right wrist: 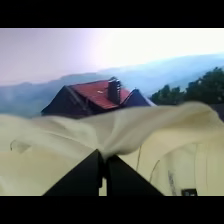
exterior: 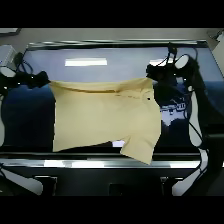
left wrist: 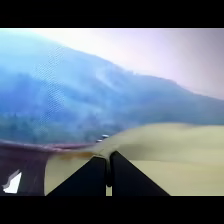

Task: Fold the clothes and pants, and hang the long-sleeved shirts on hangers.

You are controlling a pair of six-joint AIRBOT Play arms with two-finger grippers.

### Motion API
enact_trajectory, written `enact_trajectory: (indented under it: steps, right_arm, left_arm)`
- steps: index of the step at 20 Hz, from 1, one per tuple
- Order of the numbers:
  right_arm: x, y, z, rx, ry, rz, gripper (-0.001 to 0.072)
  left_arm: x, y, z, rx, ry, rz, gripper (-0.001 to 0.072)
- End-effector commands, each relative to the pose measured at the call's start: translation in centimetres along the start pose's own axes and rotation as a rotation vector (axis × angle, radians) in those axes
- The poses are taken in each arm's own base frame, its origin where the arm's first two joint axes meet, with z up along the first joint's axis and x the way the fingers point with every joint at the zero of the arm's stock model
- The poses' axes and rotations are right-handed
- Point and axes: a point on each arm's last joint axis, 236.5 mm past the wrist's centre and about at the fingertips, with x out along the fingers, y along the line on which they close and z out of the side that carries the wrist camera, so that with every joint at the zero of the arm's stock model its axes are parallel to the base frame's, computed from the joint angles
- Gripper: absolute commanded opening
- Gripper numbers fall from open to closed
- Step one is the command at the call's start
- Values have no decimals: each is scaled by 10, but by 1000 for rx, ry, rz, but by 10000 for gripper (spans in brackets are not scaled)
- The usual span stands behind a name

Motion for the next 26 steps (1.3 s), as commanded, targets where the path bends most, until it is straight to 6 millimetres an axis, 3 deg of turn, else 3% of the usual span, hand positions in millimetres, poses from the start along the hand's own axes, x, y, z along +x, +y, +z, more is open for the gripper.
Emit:
enact_trajectory:
  steps: [1, 2, 3, 4, 5, 6, 8, 9, 11, 13, 15, 17, 20, 23, 26]
  right_arm:
    - [62, -31, -8, 29, -20, -37, 35]
    - [63, -33, -4, 27, -38, -41, 75]
    - [61, -33, 0, 27, -51, -40, 227]
    - [58, -30, 0, 25, -49, -38, 369]
    - [52, -27, -1, 17, -37, -37, 474]
    - [41, -23, -1, -3, -29, -46, 504]
    - [5, -22, 1, -59, -8, -91, 511]
    - [-17, -21, 0, -54, 12, -94, 596]
    - [-62, -34, -9, -5, 84, -92, 610]
    - [-95, -51, -30, 41, 195, -62, 597]
    - [-113, -58, -70, 78, 357, 18, 597]
    - [-122, -68, -118, 103, 519, 66, 594]
    - [-117, -86, -162, 182, 529, 71, 553]
    - [-107, -101, -215, 220, 559, 49, 555]
    - [-94, -105, -255, 261, 596, 64, 564]
  left_arm:
    - [76, 6, -21, 37, 58, 16, 15]
    - [81, 3, -22, 40, 62, 12, 24]
    - [84, 0, -23, 43, 64, 9, 101]
    - [82, -1, -22, 25, 64, 9, 333]
    - [76, -3, -21, 2, 68, 7, 635]
    - [65, -5, -17, -9, 81, 0, 718]
    - [31, -10, -10, -8, 128, -15, 718]
    - [7, -11, -5, -19, 149, -17, 718]
    - [-43, -1, -3, -81, 185, 22, 718]
    - [-91, 16, -13, -142, 221, 102, 718]
    - [-130, 19, -22, -143, 227, 126, 717]
    - [-159, 14, -28, -147, 205, 130, 718]
    - [-183, 1, -50, -145, 206, 124, 717]
    - [-193, -8, -90, -155, 256, 117, 717]
    - [-200, -10, -134, -177, 310, 113, 717]
